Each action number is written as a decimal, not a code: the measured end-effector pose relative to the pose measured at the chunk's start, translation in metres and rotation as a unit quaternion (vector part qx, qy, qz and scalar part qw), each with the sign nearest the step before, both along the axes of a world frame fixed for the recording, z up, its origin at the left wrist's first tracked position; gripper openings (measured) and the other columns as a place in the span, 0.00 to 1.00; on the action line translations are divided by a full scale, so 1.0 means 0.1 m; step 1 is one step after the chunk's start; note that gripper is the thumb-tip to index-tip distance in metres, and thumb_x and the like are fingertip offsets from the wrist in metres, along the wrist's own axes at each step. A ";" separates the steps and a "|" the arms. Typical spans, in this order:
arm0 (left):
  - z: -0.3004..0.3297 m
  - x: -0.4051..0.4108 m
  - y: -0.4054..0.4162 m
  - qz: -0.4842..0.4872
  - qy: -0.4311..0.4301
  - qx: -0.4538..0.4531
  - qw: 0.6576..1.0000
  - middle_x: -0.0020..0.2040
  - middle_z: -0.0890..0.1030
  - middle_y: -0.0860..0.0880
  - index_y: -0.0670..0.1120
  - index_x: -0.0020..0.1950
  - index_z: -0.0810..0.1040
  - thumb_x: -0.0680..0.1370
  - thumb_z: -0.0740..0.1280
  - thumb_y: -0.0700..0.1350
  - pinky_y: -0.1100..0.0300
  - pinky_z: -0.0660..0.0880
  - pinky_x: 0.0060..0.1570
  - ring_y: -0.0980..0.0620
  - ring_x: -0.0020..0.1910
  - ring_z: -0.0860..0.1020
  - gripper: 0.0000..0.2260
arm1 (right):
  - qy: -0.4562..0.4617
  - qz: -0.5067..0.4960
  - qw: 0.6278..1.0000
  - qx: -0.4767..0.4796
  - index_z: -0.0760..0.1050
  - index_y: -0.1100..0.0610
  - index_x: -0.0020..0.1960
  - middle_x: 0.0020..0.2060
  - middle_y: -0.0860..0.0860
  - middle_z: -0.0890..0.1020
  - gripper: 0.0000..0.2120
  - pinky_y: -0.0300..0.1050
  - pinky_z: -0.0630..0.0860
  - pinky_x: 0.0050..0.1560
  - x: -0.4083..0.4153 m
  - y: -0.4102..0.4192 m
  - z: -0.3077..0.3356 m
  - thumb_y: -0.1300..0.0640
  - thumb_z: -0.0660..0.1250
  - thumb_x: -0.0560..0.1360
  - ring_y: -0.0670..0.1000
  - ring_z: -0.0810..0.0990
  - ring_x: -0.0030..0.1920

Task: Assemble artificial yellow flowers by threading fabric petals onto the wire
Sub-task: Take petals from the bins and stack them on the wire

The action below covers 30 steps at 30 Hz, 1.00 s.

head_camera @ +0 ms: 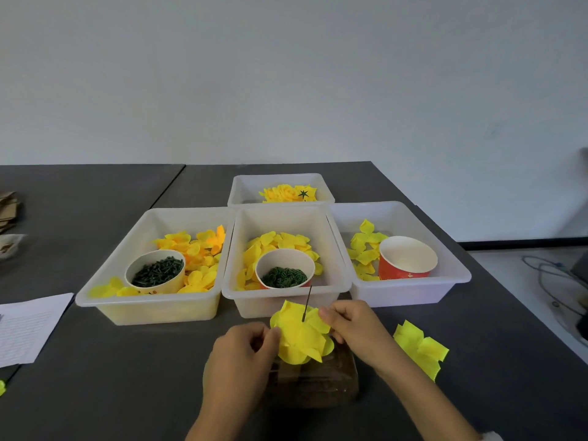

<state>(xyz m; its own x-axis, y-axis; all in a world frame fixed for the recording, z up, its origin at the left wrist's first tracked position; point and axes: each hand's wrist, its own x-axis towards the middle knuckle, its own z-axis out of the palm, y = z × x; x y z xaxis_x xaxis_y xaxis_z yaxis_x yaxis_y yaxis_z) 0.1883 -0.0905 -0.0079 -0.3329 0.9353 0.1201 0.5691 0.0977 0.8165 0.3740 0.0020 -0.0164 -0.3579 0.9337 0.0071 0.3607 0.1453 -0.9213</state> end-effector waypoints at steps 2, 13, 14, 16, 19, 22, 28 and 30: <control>-0.02 0.04 0.00 0.009 0.025 -0.017 1.000 0.28 0.77 0.54 0.49 0.30 0.74 0.78 0.65 0.55 0.58 0.67 0.30 0.55 0.31 0.77 0.18 | -0.041 -0.017 0.999 0.024 0.69 0.52 0.28 0.22 0.46 0.70 0.21 0.38 0.67 0.34 -0.01 -0.02 -0.04 0.51 0.64 0.79 0.41 0.68 0.26; 0.12 0.01 -0.09 0.028 0.004 -0.032 0.999 0.25 0.74 0.50 0.51 0.28 0.71 0.78 0.58 0.64 0.57 0.67 0.32 0.53 0.28 0.75 0.24 | -0.078 -0.109 0.981 0.142 0.70 0.46 0.41 0.33 0.43 0.77 0.11 0.36 0.71 0.32 0.29 -0.20 0.14 0.43 0.59 0.78 0.41 0.76 0.34; 0.15 -0.01 -0.12 0.041 -0.003 -0.023 0.999 0.26 0.74 0.48 0.49 0.28 0.71 0.78 0.58 0.64 0.56 0.68 0.33 0.51 0.29 0.75 0.25 | -0.072 -0.147 0.976 0.142 0.71 0.45 0.41 0.34 0.40 0.78 0.09 0.34 0.71 0.32 0.46 -0.18 0.18 0.44 0.60 0.78 0.40 0.76 0.35; 0.20 -0.06 -0.15 0.075 -0.008 0.001 0.997 0.28 0.76 0.45 0.45 0.30 0.71 0.79 0.57 0.62 0.52 0.72 0.36 0.48 0.31 0.77 0.25 | -0.133 -0.231 0.952 0.150 0.71 0.45 0.43 0.37 0.42 0.79 0.06 0.38 0.74 0.35 0.85 -0.13 0.22 0.46 0.61 0.78 0.41 0.77 0.36; 0.28 -0.10 -0.20 0.088 -0.010 0.039 0.995 0.28 0.77 0.46 0.48 0.31 0.73 0.80 0.59 0.57 0.54 0.71 0.34 0.52 0.29 0.76 0.21 | -0.362 -0.281 0.887 0.062 0.71 0.47 0.60 0.57 0.52 0.75 0.15 0.50 0.75 0.48 1.31 -0.10 0.08 0.40 0.60 0.78 0.53 0.76 0.55; 0.35 -0.05 -0.21 0.077 -0.018 0.068 0.995 0.28 0.77 0.47 0.50 0.33 0.75 0.81 0.62 0.52 0.56 0.68 0.32 0.55 0.30 0.75 0.17 | -0.435 -0.212 0.874 -0.052 0.64 0.50 0.70 0.66 0.57 0.67 0.27 0.53 0.73 0.59 1.43 -0.13 -0.19 0.36 0.60 0.76 0.60 0.68 0.67; 0.36 0.07 -0.25 0.057 -0.028 0.079 0.995 0.24 0.72 0.49 0.50 0.34 0.76 0.81 0.63 0.48 0.57 0.63 0.29 0.57 0.24 0.69 0.15 | -0.305 -0.188 0.933 -0.017 0.69 0.53 0.43 0.40 0.50 0.76 0.09 0.48 0.75 0.44 1.42 -0.14 -0.43 0.53 0.67 0.77 0.51 0.76 0.43; 0.37 0.07 -0.26 0.060 -0.029 0.084 0.994 0.25 0.74 0.48 0.50 0.34 0.77 0.81 0.63 0.47 0.57 0.64 0.29 0.57 0.25 0.70 0.15 | -0.263 -0.198 0.944 0.000 0.69 0.56 0.37 0.33 0.52 0.76 0.12 0.48 0.72 0.39 1.45 -0.14 -0.40 0.55 0.67 0.77 0.50 0.75 0.36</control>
